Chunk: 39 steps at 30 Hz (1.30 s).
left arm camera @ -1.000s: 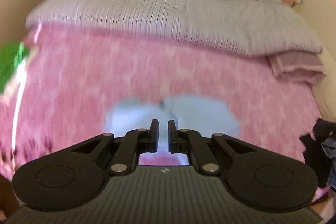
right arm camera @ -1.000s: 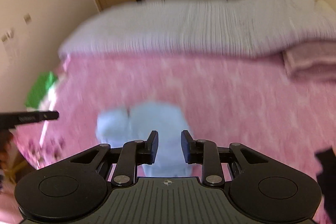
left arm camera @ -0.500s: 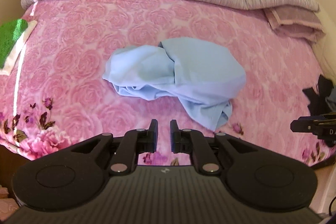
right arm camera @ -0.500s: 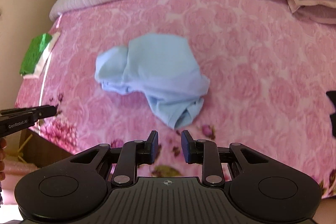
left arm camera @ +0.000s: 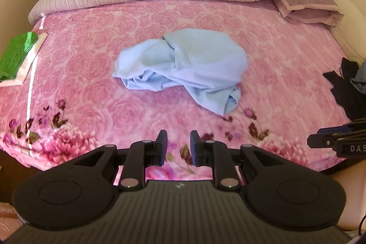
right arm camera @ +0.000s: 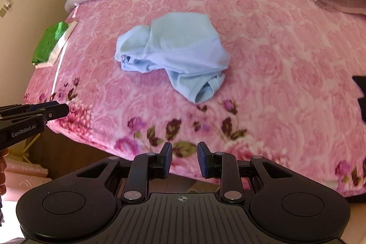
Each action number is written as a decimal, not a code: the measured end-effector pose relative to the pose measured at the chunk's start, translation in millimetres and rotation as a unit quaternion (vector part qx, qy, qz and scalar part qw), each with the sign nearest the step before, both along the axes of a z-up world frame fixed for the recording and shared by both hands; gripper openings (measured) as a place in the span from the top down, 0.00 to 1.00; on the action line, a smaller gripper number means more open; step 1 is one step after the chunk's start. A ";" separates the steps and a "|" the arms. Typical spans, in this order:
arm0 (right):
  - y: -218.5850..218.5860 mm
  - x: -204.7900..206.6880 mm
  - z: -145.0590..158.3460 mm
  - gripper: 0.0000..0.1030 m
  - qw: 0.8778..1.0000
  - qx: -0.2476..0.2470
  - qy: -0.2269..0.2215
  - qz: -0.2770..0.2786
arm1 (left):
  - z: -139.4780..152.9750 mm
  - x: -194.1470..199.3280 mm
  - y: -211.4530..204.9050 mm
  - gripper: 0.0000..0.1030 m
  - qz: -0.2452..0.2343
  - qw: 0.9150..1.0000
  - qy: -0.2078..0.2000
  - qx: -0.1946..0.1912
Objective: Fold clothes
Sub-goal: 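Move both open grippers toward the crumpled sweatshirt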
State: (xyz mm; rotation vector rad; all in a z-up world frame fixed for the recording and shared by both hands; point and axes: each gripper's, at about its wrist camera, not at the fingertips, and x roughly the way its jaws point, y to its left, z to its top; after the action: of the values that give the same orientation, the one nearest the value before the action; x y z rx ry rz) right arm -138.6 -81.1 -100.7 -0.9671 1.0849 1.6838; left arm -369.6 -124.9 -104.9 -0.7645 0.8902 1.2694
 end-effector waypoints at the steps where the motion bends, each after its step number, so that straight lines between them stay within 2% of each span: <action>1: -6.4 1.0 0.2 0.73 1.000 0.001 0.000 0.001 | 1.0 0.8 -6.6 0.83 0.001 1.000 0.001 0.001; 11: -52.4 15.8 8.0 0.73 1.000 0.010 0.013 -0.002 | 14.7 8.2 -53.9 0.82 0.005 1.000 0.016 0.012; 17: -56.6 27.5 20.5 0.73 0.999 0.032 0.018 -0.019 | 25.6 12.2 -59.0 0.79 -0.001 1.000 0.019 0.025; 23: -47.5 36.2 18.9 0.73 0.998 0.040 0.021 -0.038 | 26.3 -9.3 -52.1 0.79 0.021 0.999 0.019 0.031; 32: -12.9 35.5 4.1 0.72 0.996 0.037 0.013 -0.084 | 14.7 -88.5 -9.4 0.74 0.071 0.997 0.007 0.038; 35: 6.0 31.0 -6.5 0.68 0.992 0.031 0.018 -0.117 | 5.6 -114.3 20.1 0.74 0.070 0.997 -0.003 0.037; 39: 35.8 10.4 -23.8 0.62 0.987 0.016 0.008 -0.158 | -13.1 -145.4 75.6 0.72 0.045 0.998 -0.019 0.029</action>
State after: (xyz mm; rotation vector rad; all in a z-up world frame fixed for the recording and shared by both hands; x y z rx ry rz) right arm -128.2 -45.3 -124.6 -0.7194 1.1521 1.4458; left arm -514.9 -49.3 -118.0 -0.7873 0.7936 1.3492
